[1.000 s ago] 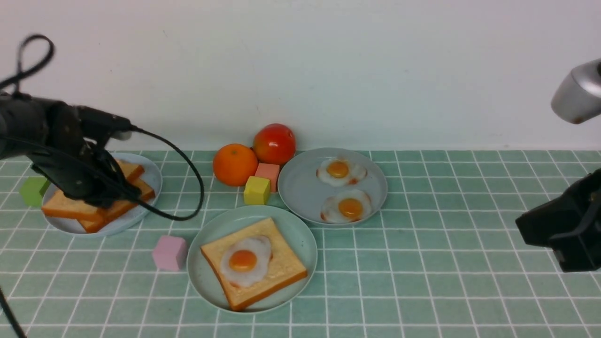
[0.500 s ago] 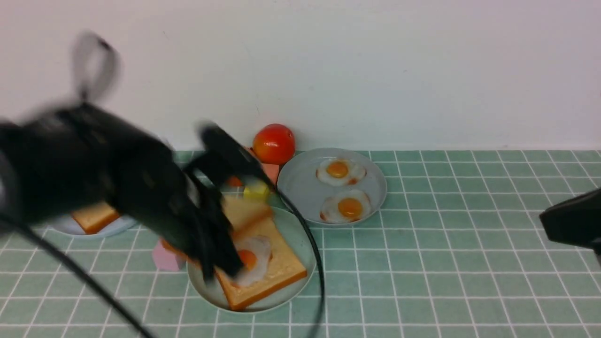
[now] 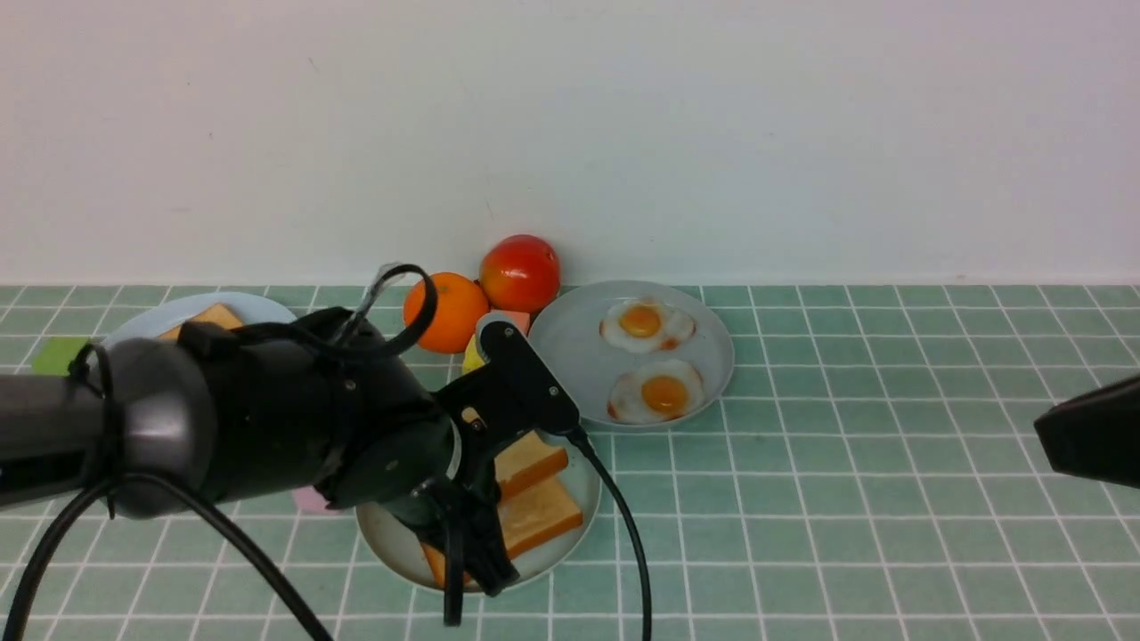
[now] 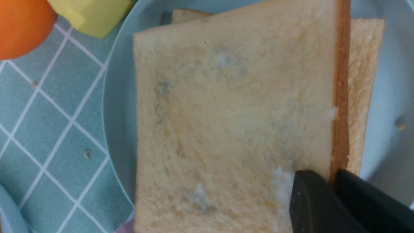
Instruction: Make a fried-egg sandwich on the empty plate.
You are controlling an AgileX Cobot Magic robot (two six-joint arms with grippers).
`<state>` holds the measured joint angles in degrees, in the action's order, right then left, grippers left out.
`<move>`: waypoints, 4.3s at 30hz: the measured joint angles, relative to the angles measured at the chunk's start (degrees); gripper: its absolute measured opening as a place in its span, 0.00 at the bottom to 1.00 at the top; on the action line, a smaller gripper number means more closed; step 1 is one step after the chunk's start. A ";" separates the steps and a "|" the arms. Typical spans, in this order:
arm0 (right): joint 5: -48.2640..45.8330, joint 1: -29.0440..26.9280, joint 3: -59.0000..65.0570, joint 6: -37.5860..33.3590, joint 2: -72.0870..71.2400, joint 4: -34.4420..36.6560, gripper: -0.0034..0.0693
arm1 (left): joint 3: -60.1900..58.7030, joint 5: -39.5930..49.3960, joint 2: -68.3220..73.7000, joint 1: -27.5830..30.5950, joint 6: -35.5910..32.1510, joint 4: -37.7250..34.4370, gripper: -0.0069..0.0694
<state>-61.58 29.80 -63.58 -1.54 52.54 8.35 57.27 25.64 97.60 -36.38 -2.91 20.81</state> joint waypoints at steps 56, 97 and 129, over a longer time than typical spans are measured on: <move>0.82 0.00 23.51 19.44 -38.06 -12.69 0.03 | -43.62 -21.65 -86.12 -6.15 14.62 -17.11 0.07; 44.99 -27.66 64.95 8.71 -53.02 -9.03 0.03 | -52.89 -14.55 -94.33 -6.15 14.67 -17.11 0.08; 40.05 -27.76 64.60 0.32 -53.13 -6.93 0.04 | -52.94 -14.36 -94.33 -6.15 14.67 -16.62 0.11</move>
<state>-21.53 2.03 1.02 -1.22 -0.59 1.42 4.33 11.28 3.26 -42.53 11.76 4.19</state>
